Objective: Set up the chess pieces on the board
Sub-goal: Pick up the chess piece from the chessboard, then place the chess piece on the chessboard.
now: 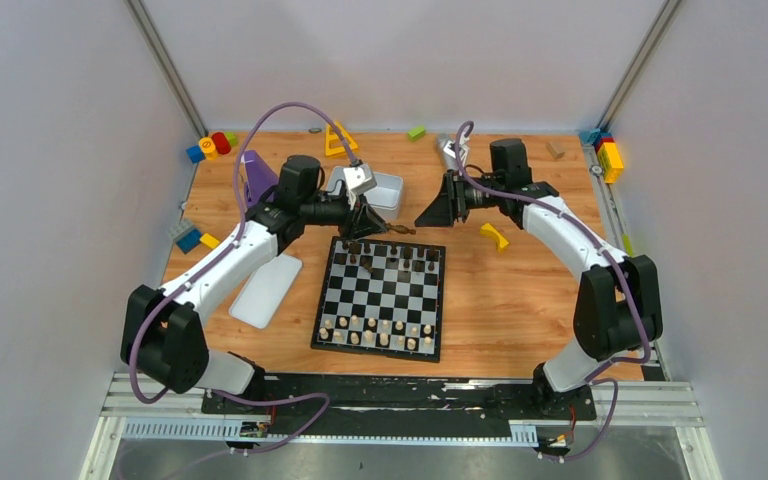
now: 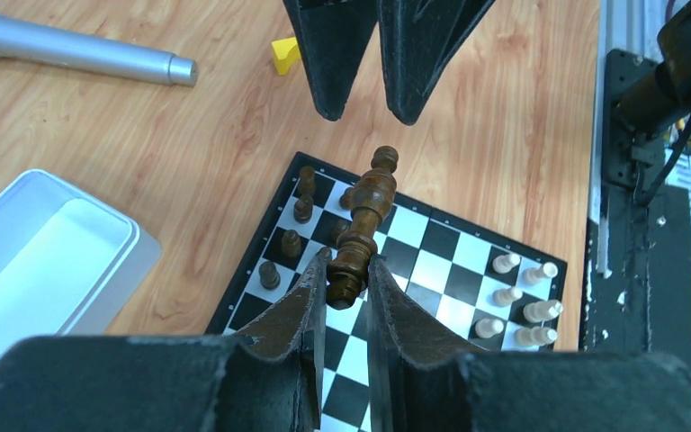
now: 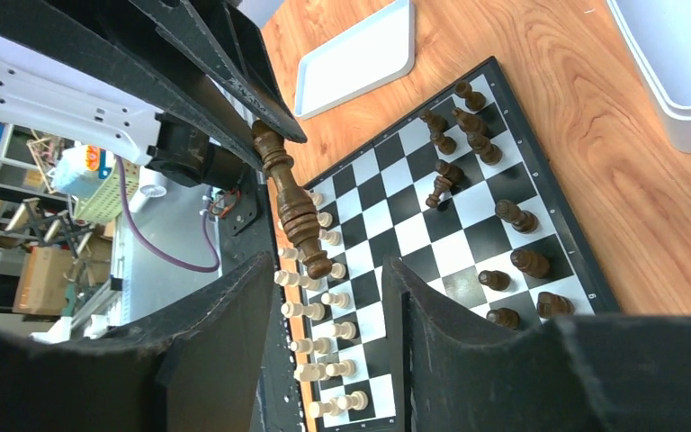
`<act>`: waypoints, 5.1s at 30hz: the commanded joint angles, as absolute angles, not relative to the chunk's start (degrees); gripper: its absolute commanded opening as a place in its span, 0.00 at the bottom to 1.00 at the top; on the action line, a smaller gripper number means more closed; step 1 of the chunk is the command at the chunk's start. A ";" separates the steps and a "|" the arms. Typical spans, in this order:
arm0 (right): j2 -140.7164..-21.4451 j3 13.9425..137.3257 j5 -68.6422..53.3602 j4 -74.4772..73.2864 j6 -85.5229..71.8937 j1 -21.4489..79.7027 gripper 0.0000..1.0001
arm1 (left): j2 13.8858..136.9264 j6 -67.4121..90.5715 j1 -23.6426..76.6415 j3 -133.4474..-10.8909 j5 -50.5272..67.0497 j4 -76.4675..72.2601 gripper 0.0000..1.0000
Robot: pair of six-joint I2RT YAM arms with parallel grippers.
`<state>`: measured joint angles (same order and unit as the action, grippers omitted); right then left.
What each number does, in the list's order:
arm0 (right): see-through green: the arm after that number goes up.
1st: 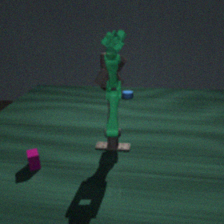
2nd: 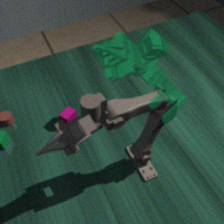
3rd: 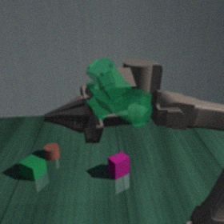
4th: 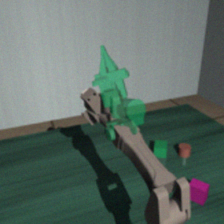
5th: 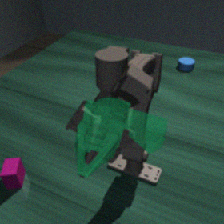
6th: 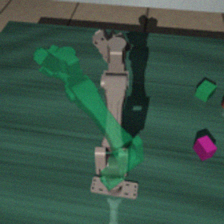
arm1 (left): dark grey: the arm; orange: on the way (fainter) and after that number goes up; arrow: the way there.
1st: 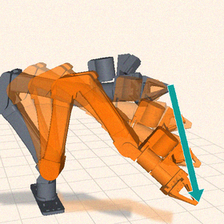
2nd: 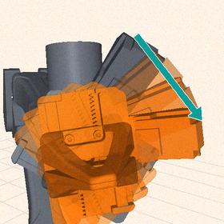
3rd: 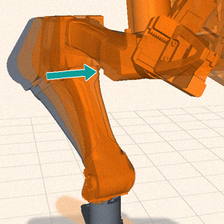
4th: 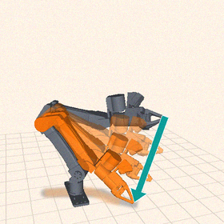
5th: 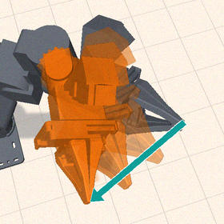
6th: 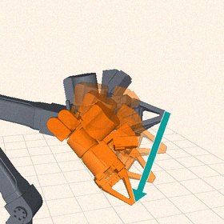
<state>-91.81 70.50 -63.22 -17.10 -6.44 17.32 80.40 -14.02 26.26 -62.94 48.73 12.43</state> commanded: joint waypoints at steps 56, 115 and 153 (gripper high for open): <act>-81.03 65.80 -61.49 -23.27 6.58 12.41 0.00 | 103.66 -37.87 31.38 -93.06 17.60 51.25 0.00; -76.79 58.28 -65.83 -23.66 9.06 4.90 0.00 | 127.86 -36.05 40.00 -115.77 3.25 68.35 0.22; -77.48 62.70 -57.03 -26.01 10.79 9.90 0.00 | 108.87 -31.59 37.40 -107.24 7.23 63.97 0.99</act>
<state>-78.19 58.94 -61.76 -24.77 7.88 6.46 120.51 -33.89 39.31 -111.13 5.26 66.81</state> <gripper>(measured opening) 0.145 0.911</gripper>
